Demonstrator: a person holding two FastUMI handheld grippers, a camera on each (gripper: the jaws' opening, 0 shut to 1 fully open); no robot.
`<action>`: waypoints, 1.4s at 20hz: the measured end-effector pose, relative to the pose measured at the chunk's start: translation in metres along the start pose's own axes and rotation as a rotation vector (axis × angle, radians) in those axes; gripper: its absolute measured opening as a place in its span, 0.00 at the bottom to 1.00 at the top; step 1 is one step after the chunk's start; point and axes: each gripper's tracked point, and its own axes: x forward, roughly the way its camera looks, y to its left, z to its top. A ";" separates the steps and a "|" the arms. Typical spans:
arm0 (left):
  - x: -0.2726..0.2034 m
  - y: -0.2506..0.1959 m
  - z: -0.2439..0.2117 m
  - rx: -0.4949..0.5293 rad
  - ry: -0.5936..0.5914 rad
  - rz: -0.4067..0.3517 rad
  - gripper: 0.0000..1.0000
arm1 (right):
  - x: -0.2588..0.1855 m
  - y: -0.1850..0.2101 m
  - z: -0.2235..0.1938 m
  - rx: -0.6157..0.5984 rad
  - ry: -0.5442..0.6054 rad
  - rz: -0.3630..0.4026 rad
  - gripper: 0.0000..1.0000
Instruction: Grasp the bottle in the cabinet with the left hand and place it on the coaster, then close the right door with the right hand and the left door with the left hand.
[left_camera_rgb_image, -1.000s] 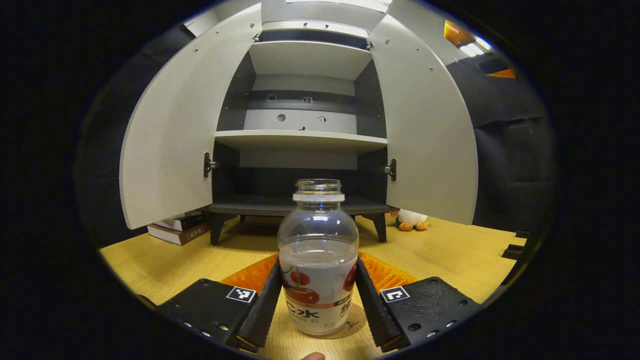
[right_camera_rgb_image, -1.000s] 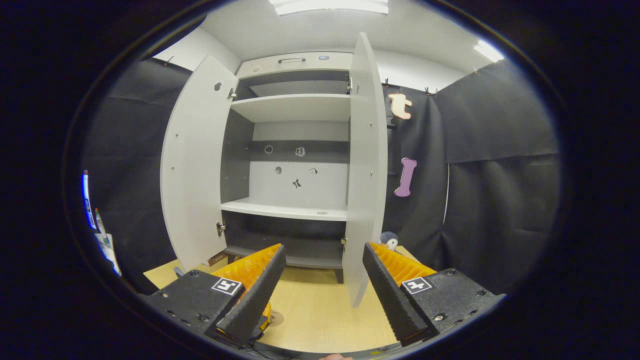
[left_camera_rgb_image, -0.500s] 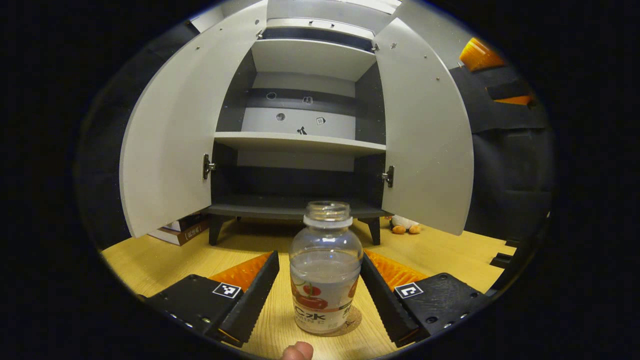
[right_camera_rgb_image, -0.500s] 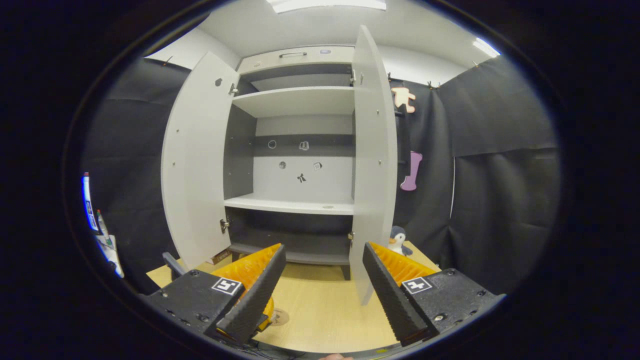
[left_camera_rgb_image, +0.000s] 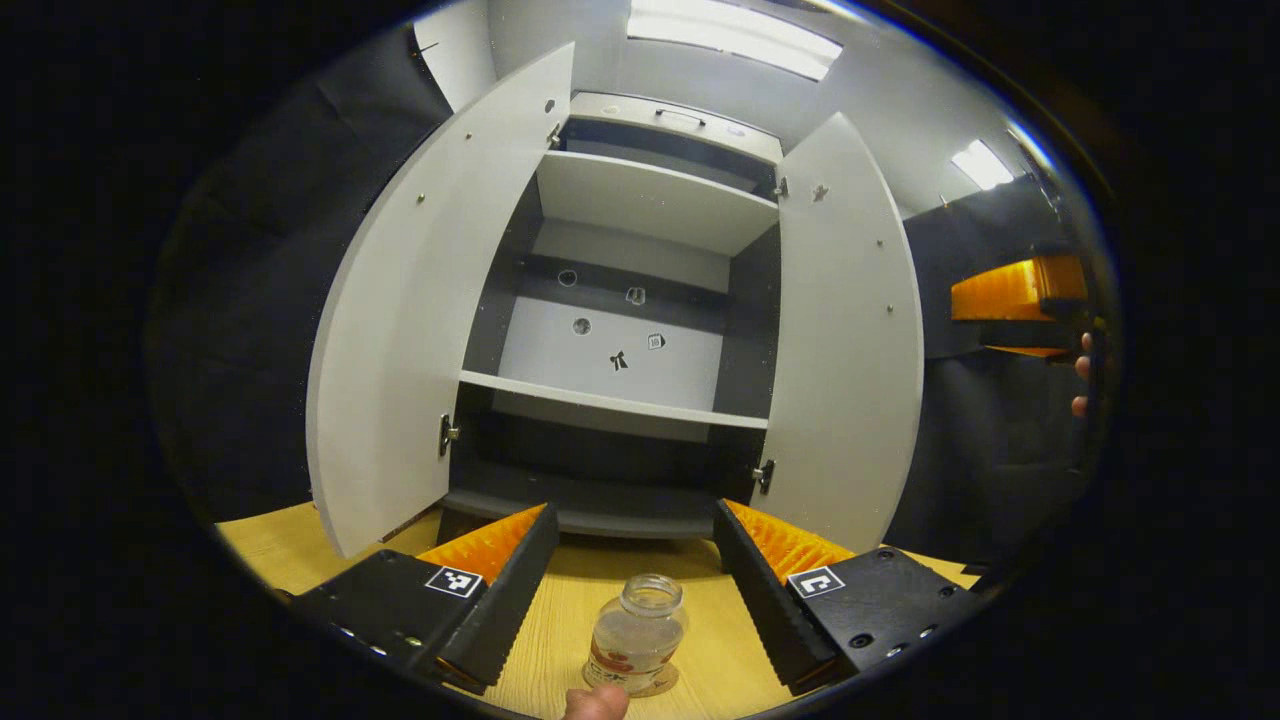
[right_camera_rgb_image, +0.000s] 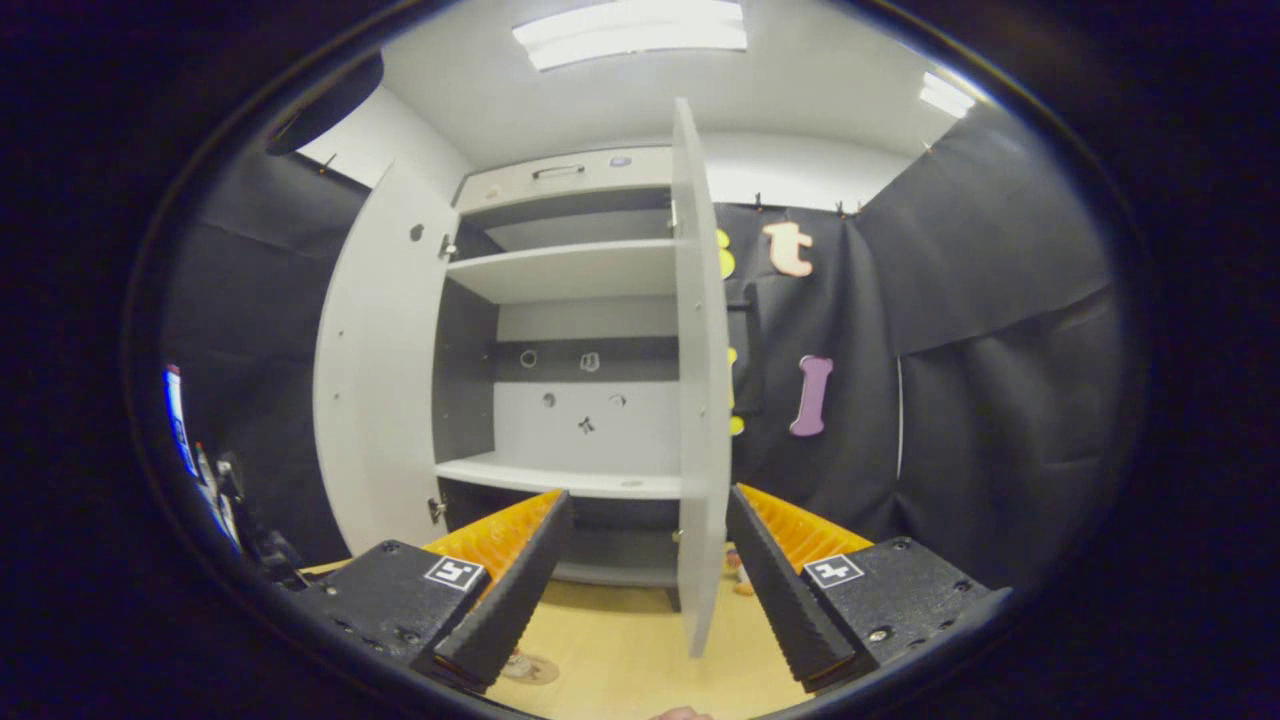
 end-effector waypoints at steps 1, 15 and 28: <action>-0.003 0.004 0.010 0.012 0.006 0.003 0.95 | 0.007 -0.019 0.016 -0.008 -0.028 -0.039 1.00; -0.029 0.049 0.046 0.053 -0.013 0.129 0.95 | 0.099 -0.099 0.057 -0.156 -0.042 -0.169 0.98; -0.033 0.077 0.044 0.036 -0.010 0.190 0.95 | 0.112 0.017 0.053 -0.127 -0.074 0.058 0.98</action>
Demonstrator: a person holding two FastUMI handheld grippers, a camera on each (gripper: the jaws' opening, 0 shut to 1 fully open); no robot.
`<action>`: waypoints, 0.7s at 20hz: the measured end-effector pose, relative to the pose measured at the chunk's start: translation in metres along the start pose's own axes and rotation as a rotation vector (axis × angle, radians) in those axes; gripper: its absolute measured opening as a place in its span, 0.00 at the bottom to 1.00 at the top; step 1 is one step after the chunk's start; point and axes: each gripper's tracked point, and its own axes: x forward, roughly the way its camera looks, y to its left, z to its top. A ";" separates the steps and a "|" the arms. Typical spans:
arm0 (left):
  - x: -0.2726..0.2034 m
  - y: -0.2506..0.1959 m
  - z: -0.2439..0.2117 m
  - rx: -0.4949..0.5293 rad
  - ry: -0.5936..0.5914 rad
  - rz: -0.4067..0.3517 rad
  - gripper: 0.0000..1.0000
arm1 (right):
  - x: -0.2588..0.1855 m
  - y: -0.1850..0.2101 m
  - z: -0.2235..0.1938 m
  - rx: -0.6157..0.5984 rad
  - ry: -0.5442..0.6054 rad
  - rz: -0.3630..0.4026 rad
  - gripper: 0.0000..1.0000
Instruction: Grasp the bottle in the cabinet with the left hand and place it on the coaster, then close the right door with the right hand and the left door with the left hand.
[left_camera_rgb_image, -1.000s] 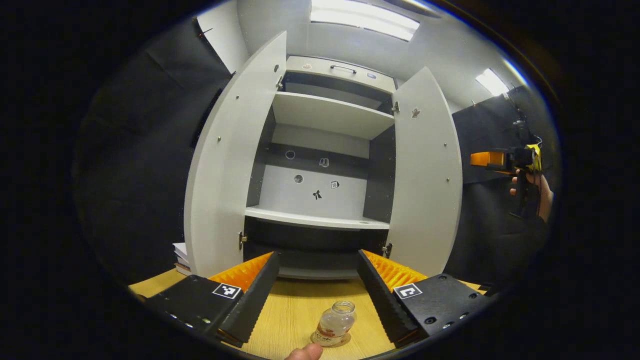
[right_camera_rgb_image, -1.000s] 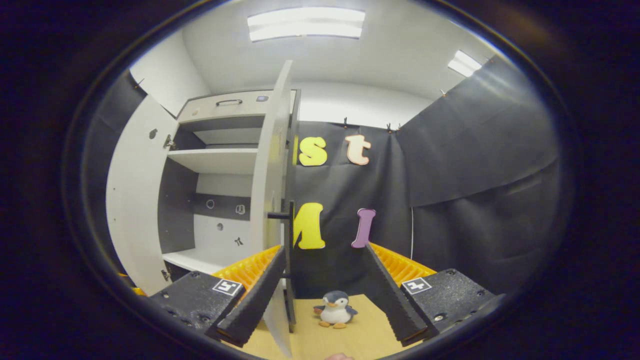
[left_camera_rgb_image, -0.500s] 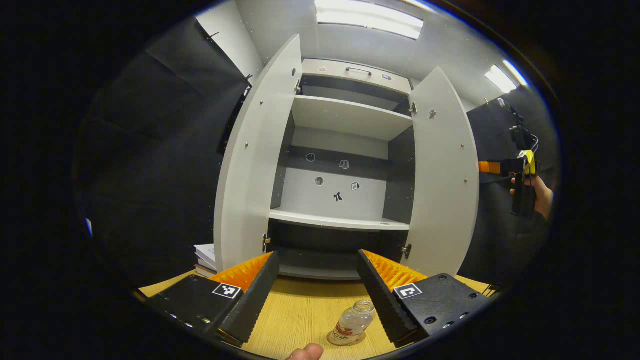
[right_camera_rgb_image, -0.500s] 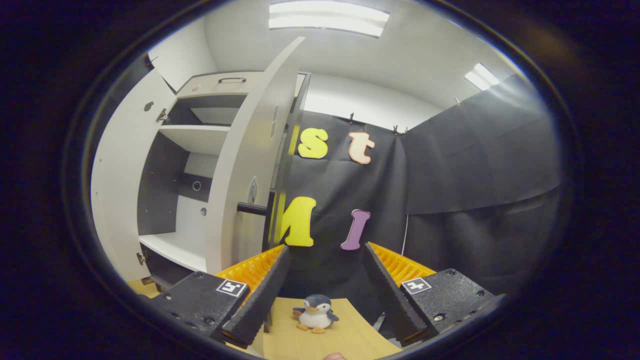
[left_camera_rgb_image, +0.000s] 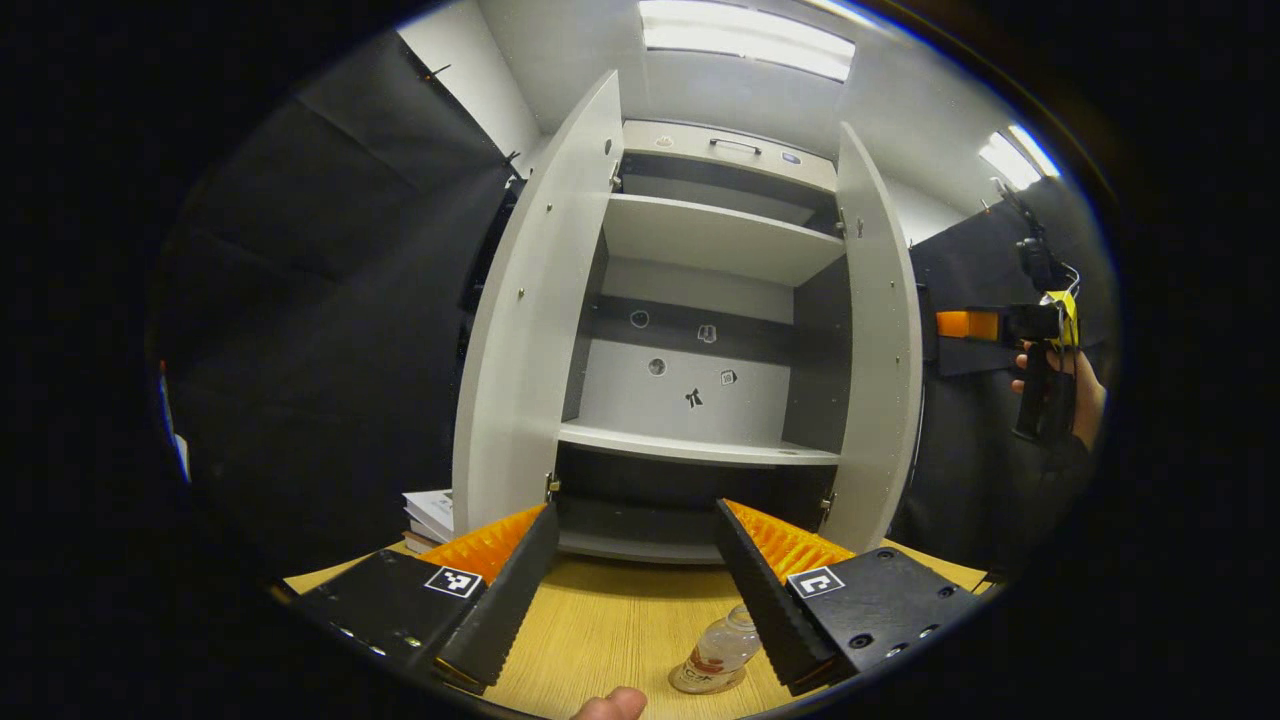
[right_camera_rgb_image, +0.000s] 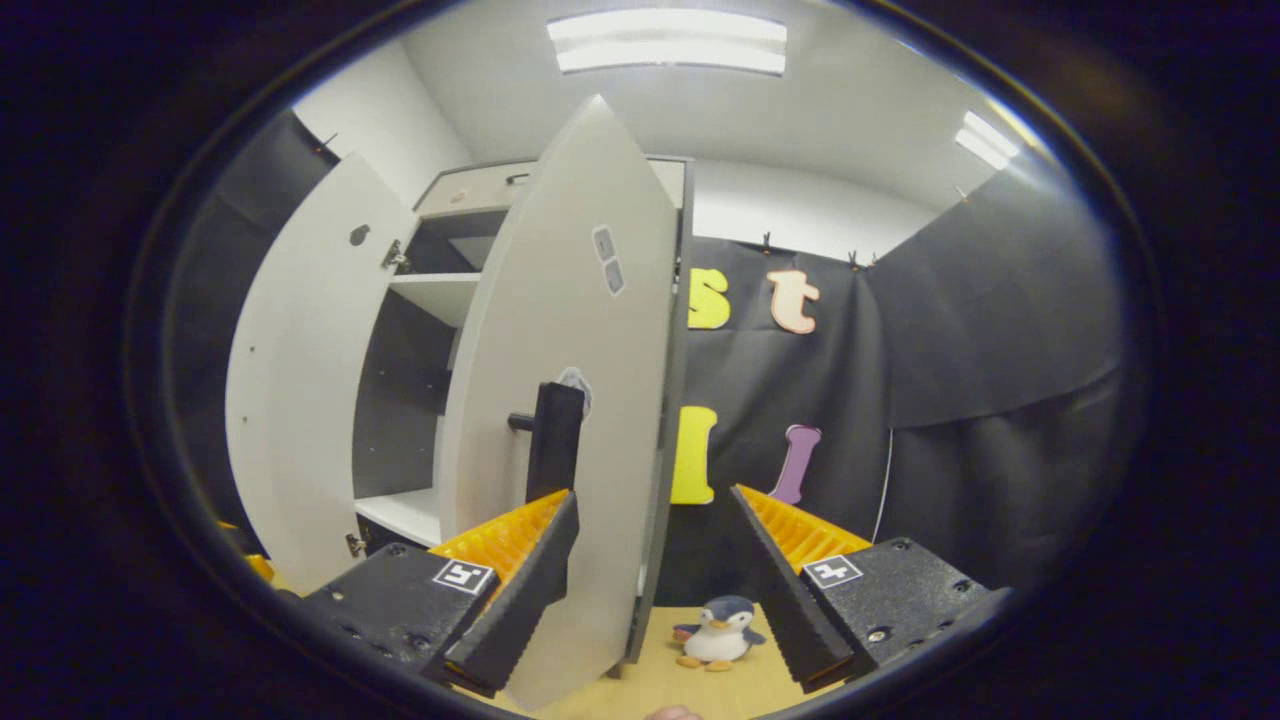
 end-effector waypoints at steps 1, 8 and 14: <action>-0.001 0.004 0.000 -0.001 0.004 0.008 0.91 | 0.006 0.007 -0.001 -0.005 -0.009 0.004 0.93; -0.007 0.044 0.005 0.023 0.011 0.095 0.95 | 0.016 0.038 -0.011 0.082 0.013 0.056 0.96; 0.001 0.086 0.027 -0.066 0.010 0.181 0.95 | -0.022 0.043 -0.028 0.087 0.030 0.058 0.96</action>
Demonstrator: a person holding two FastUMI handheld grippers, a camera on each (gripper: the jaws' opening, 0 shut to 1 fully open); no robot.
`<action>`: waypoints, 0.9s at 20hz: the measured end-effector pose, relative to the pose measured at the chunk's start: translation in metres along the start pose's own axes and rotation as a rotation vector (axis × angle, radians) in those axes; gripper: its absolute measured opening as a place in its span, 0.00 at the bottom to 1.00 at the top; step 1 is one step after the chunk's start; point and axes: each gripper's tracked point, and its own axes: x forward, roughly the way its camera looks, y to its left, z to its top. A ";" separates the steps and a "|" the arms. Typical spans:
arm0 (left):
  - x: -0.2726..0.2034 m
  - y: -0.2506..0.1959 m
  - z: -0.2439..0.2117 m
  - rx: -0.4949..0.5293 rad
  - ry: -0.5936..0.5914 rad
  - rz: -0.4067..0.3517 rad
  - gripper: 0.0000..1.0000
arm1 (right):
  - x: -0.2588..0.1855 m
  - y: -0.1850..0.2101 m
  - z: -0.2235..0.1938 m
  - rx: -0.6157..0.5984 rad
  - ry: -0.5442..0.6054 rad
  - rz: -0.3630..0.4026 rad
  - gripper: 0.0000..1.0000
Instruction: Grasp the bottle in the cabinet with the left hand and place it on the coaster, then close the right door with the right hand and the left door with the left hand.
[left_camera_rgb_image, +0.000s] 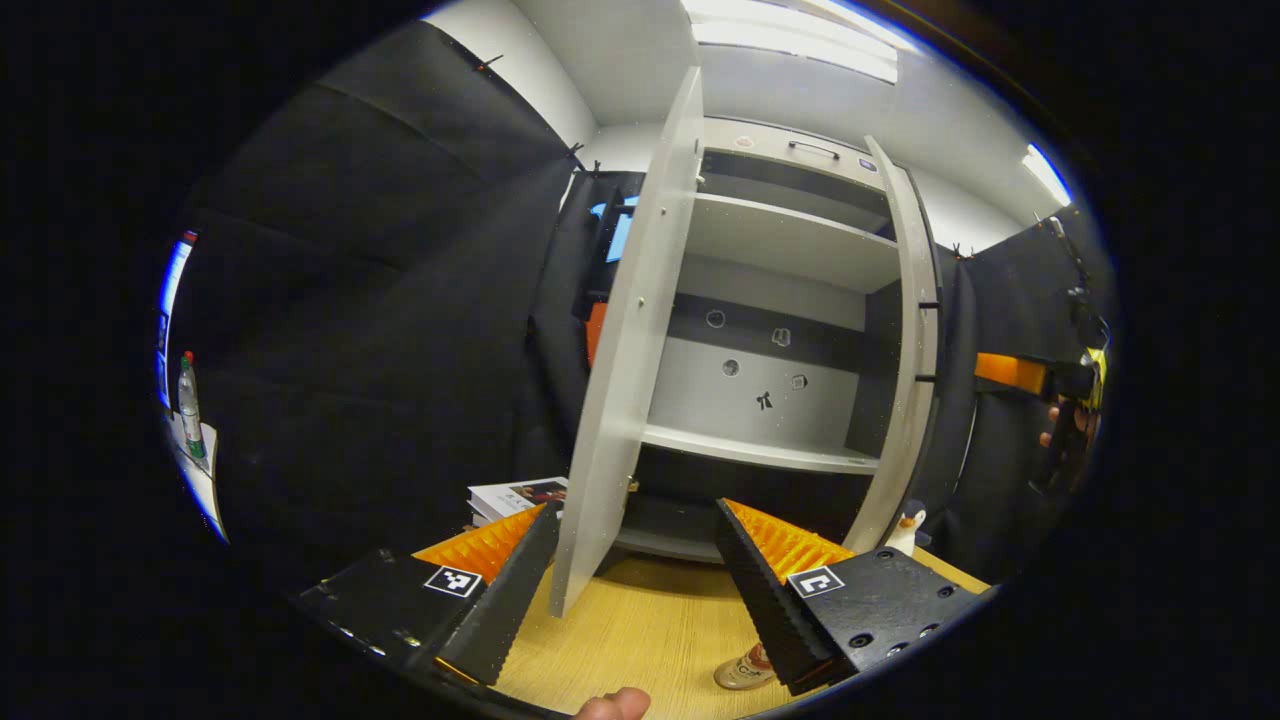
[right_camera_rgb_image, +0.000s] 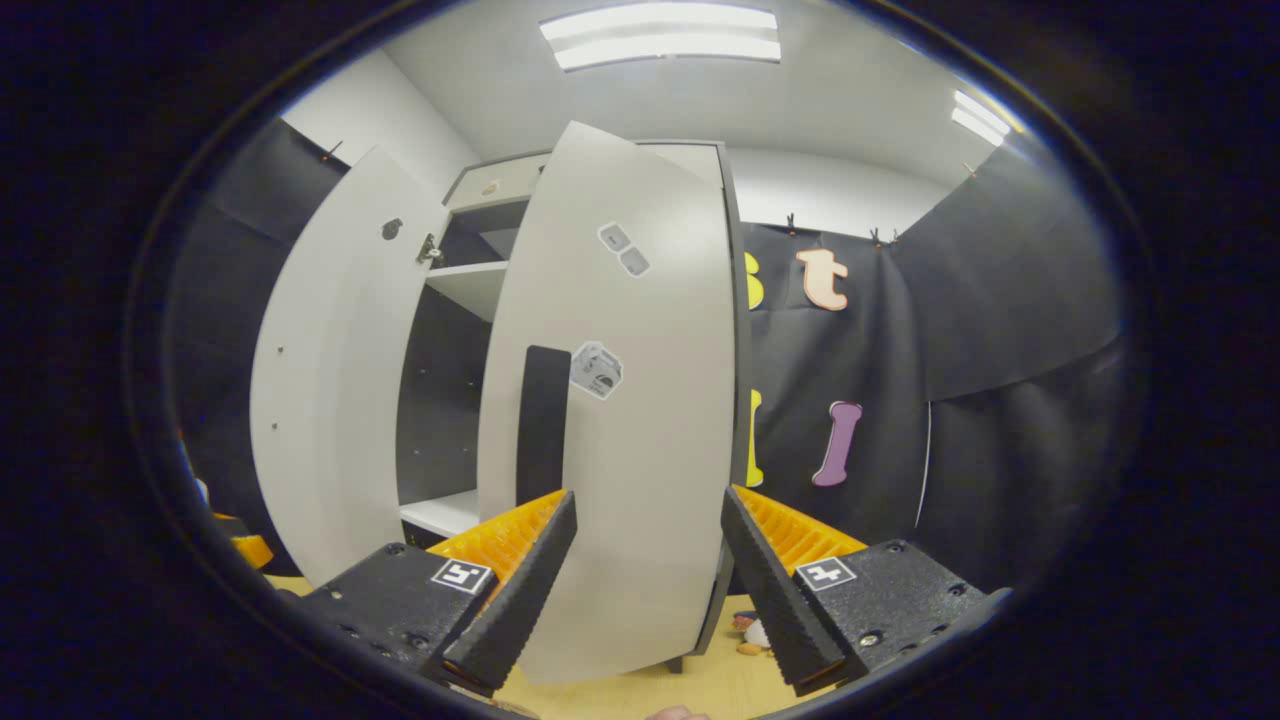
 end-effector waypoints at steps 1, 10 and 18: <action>0.004 0.008 0.005 -0.010 0.000 0.014 0.95 | -0.006 0.000 -0.005 -0.005 0.009 -0.002 0.95; 0.044 0.096 0.072 0.010 -0.095 0.188 0.91 | -0.060 0.035 -0.082 0.072 0.170 0.057 0.96; 0.105 0.121 0.164 0.114 -0.244 0.180 0.95 | -0.085 0.062 -0.107 0.087 0.242 0.169 0.96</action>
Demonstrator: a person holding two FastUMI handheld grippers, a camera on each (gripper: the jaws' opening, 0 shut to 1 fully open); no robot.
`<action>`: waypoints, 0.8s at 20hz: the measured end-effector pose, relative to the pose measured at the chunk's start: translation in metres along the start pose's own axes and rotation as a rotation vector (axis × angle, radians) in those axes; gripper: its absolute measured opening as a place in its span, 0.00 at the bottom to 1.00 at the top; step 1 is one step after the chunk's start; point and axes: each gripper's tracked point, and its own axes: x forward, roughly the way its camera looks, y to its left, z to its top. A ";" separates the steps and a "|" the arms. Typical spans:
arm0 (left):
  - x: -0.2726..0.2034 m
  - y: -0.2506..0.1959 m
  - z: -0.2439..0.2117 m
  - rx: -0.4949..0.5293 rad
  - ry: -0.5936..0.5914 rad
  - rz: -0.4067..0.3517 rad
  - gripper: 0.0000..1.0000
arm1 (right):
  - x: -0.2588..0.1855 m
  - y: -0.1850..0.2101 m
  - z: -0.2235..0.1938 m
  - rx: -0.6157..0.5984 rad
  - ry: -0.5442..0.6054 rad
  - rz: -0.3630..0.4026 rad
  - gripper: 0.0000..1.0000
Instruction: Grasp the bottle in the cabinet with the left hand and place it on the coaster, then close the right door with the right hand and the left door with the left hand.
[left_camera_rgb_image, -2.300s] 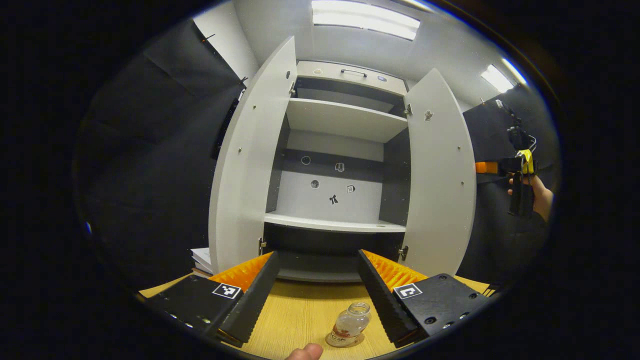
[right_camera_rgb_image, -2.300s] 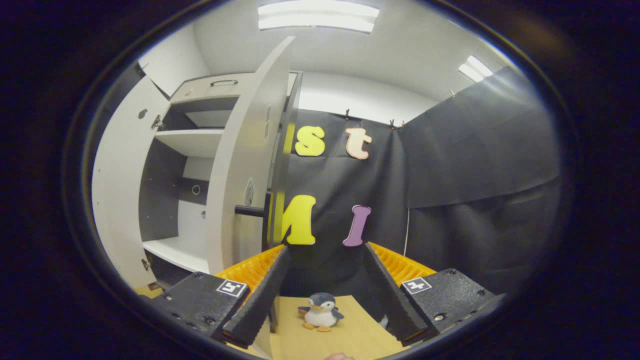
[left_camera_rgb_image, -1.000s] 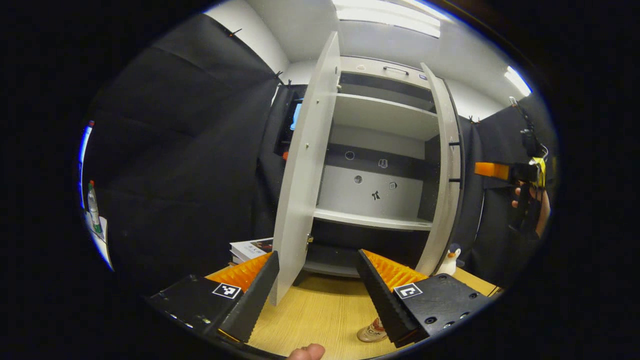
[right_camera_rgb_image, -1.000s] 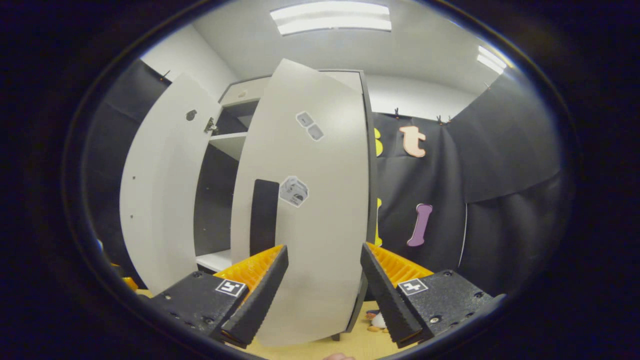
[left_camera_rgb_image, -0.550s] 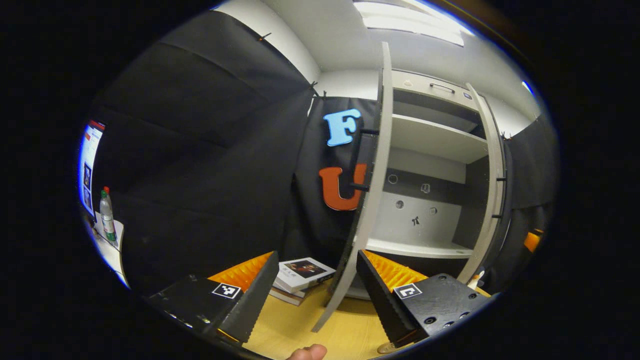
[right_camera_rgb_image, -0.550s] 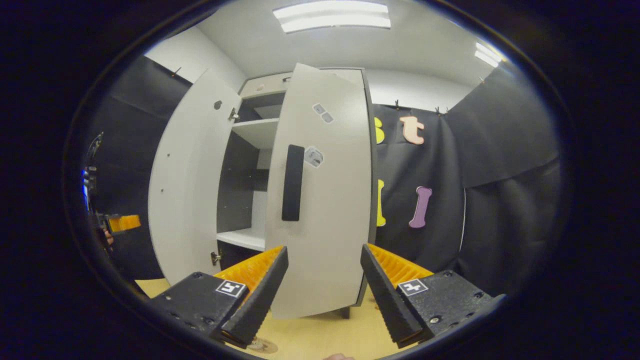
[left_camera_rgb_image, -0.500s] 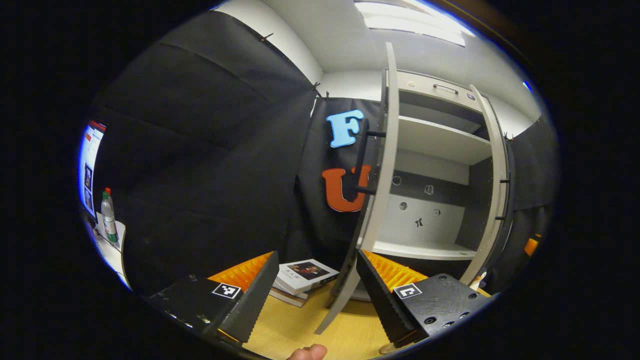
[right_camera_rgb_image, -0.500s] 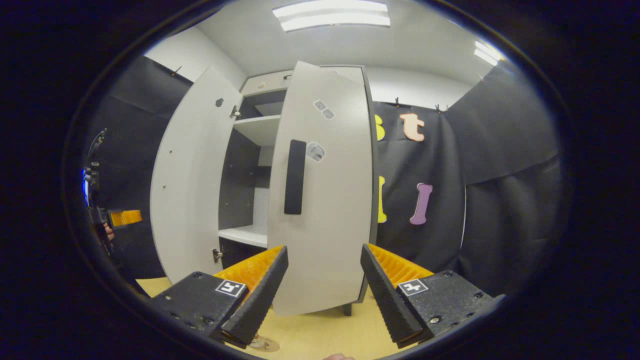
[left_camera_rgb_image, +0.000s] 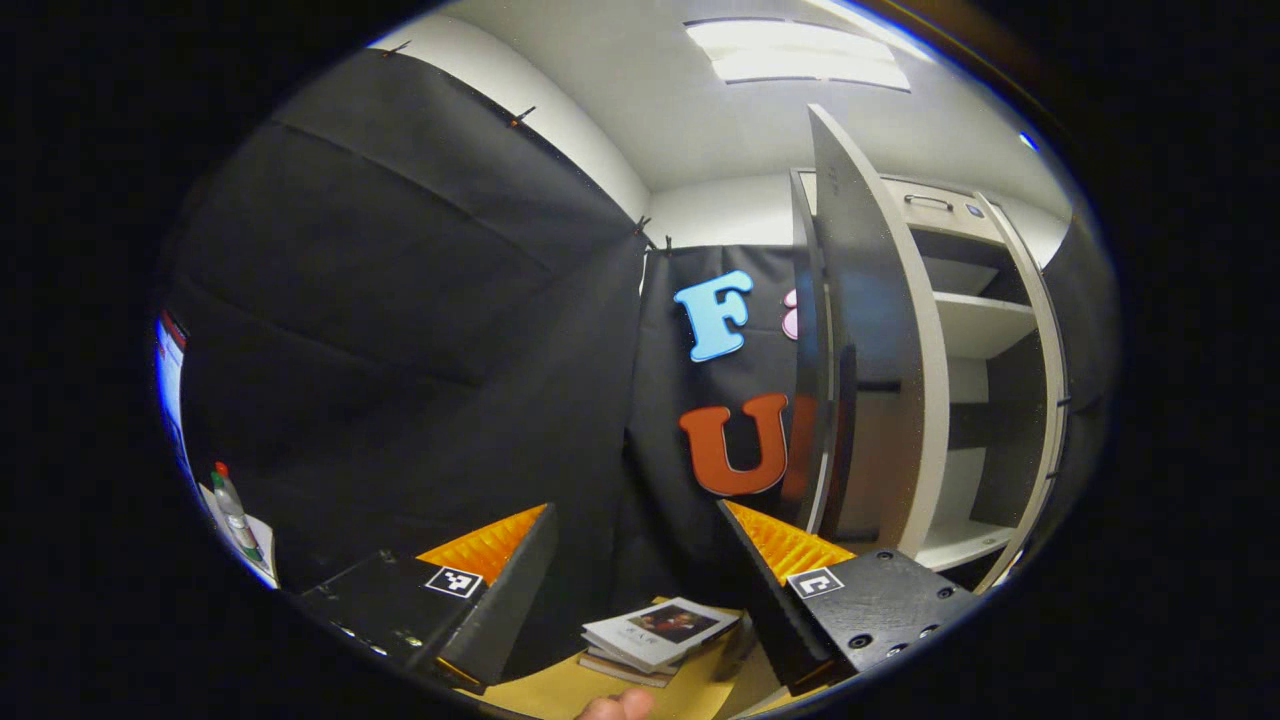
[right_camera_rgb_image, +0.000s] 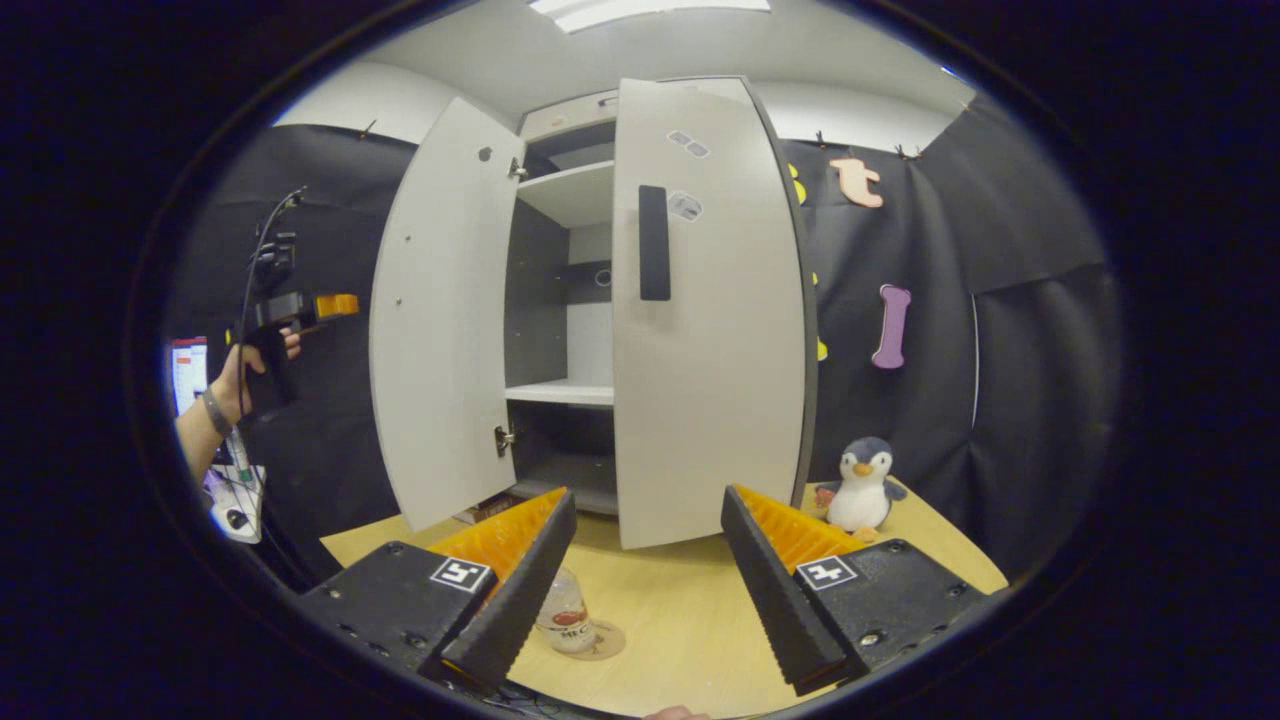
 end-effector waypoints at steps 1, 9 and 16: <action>0.013 -0.001 0.006 0.012 -0.010 0.002 0.95 | 0.000 -0.002 0.003 -0.003 -0.003 -0.002 0.94; 0.033 -0.021 0.010 0.070 -0.053 0.004 0.93 | 0.003 -0.019 0.012 0.014 -0.038 -0.047 0.94; 0.010 -0.069 0.010 -0.036 0.013 -0.111 0.99 | 0.003 -0.024 0.017 0.044 -0.075 -0.076 0.96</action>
